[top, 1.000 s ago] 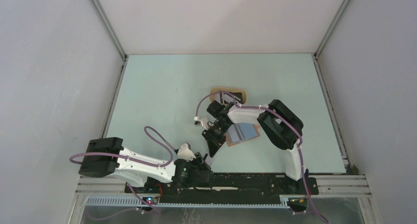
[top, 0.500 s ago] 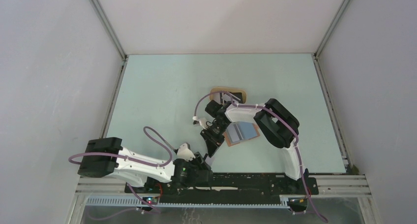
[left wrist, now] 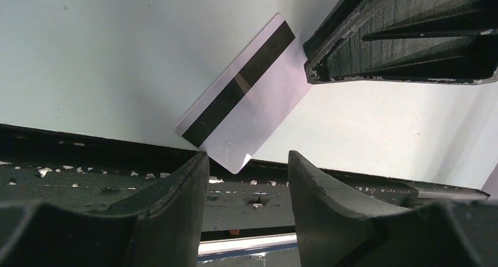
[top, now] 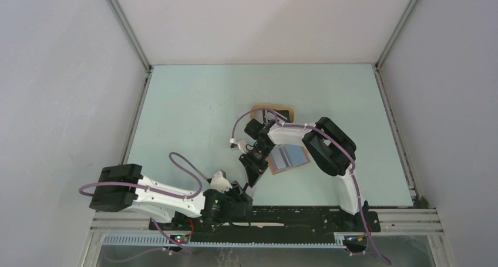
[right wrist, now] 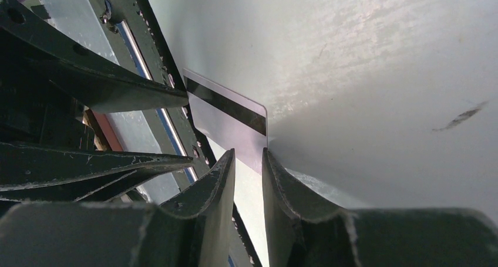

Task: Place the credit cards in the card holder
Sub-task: Pick up the credit card from the center of the board.

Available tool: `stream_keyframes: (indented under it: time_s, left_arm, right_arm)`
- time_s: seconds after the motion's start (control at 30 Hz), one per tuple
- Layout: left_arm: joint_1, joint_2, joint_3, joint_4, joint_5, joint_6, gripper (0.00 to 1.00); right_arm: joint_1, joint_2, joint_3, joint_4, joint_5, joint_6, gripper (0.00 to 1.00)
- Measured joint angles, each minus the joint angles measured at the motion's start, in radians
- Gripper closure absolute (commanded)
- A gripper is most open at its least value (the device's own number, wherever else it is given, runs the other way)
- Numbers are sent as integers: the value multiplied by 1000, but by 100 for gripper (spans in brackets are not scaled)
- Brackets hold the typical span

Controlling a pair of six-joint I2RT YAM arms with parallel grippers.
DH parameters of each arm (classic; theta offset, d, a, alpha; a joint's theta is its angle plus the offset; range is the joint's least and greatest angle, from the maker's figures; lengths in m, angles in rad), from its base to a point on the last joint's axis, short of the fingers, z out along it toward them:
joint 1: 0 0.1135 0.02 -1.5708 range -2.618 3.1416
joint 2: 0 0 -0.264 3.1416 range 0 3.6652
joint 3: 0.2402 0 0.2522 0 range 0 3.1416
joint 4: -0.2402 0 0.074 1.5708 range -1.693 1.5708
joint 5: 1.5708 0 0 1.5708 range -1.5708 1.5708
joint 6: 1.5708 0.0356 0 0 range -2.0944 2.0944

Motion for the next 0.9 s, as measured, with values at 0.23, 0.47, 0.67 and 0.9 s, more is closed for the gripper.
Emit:
stream_keyframes:
  time_s: [0.23, 0.47, 0.67, 0.9]
  left_arm:
    - [2, -10, -15, 41, -3, 0, 45]
    - [3, -10, -26, 94, -3, 0, 46]
    - [9, -27, -27, 89, -14, 0, 47]
    - [19, -65, -27, 67, -79, 0, 47]
  right_arm:
    - [-5, 6, 9, -14, 0, -5, 68]
    - [-15, 8, 12, -16, 0, -9, 69]
    - [-24, 9, 12, -16, -4, -10, 69]
    - [-48, 9, 12, -23, -4, -13, 69]
